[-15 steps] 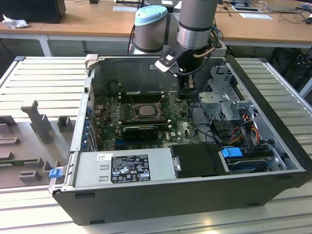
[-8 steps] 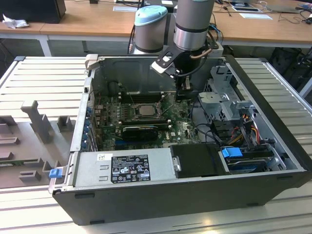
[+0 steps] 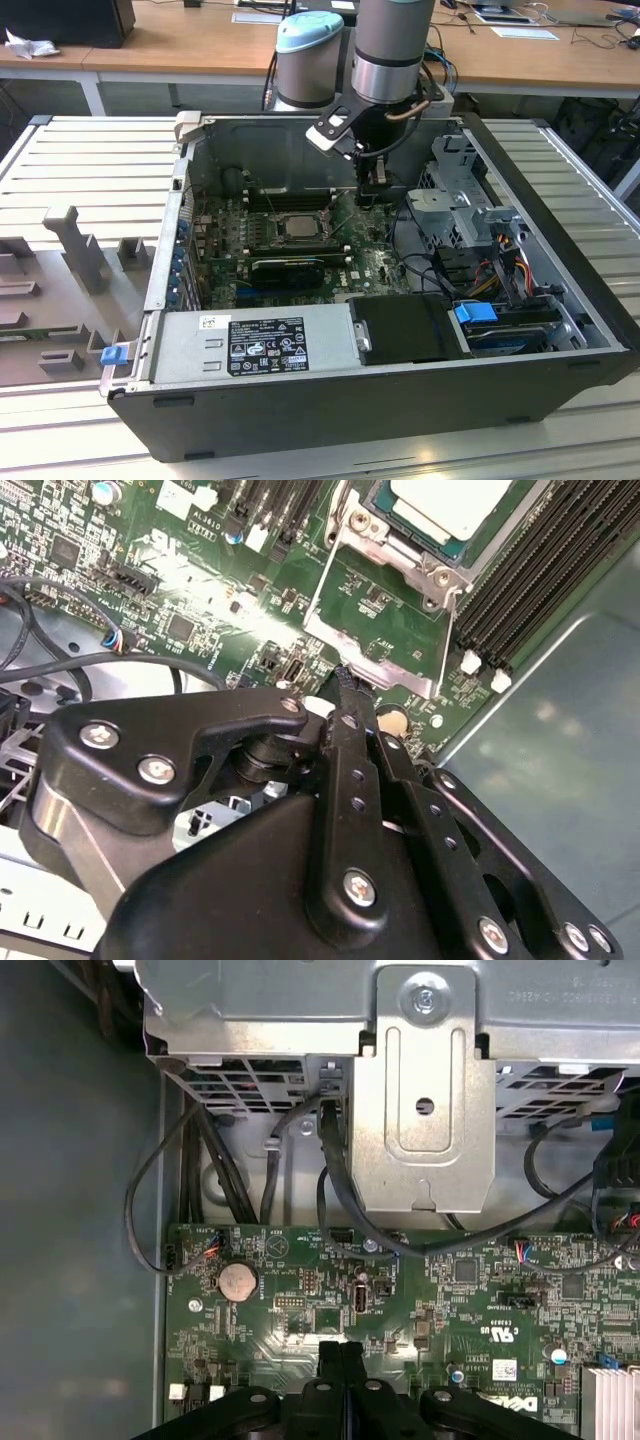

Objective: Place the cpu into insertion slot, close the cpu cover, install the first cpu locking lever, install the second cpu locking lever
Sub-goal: 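Close the cpu cover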

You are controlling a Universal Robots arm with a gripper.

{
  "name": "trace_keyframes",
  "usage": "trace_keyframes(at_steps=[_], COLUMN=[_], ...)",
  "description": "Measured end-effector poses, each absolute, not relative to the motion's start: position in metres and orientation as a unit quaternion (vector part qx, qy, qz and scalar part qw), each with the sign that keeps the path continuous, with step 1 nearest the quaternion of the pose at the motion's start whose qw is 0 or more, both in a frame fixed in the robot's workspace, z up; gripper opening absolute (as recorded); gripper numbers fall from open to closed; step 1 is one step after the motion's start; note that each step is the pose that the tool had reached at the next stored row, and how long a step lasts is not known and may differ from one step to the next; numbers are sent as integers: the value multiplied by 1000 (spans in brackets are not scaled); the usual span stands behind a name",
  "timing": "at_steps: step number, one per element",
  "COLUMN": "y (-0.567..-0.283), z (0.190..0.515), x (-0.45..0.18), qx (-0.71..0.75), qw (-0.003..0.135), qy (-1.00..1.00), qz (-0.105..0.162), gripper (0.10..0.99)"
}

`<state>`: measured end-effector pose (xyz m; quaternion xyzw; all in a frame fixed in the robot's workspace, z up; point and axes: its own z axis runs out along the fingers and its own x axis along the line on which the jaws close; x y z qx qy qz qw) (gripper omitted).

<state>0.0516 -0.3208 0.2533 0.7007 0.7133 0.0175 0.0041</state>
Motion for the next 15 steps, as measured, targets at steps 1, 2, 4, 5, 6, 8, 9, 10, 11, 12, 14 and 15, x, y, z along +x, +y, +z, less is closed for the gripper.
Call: trace_keyframes(at_steps=[1, 2, 4, 5, 6, 8, 9, 10, 11, 12, 14, 15], y=[-321, -321, -321, -321, -321, -321, -321, -321, -321, -321, -321, -321], z=[253, 253, 253, 253, 253, 253, 253, 253, 253, 253, 253, 253], x=[51, 50, 48, 48, 47, 46, 46, 45, 45, 45, 44, 44], qx=[701, 701, 701, 701, 701, 701, 701, 701, 701, 701, 701, 701], qw=[4, 4, 4, 4, 4, 4, 4, 4, 4, 4, 4, 4], qy=[713, 713, 713, 713, 713, 713, 713, 713, 713, 713, 713, 713], qz=[18, 18, 18, 18, 18, 18, 18, 18, 18, 18, 18, 18], gripper=[106, 106, 106, 106, 106, 106, 106, 106, 106, 106, 106, 106])
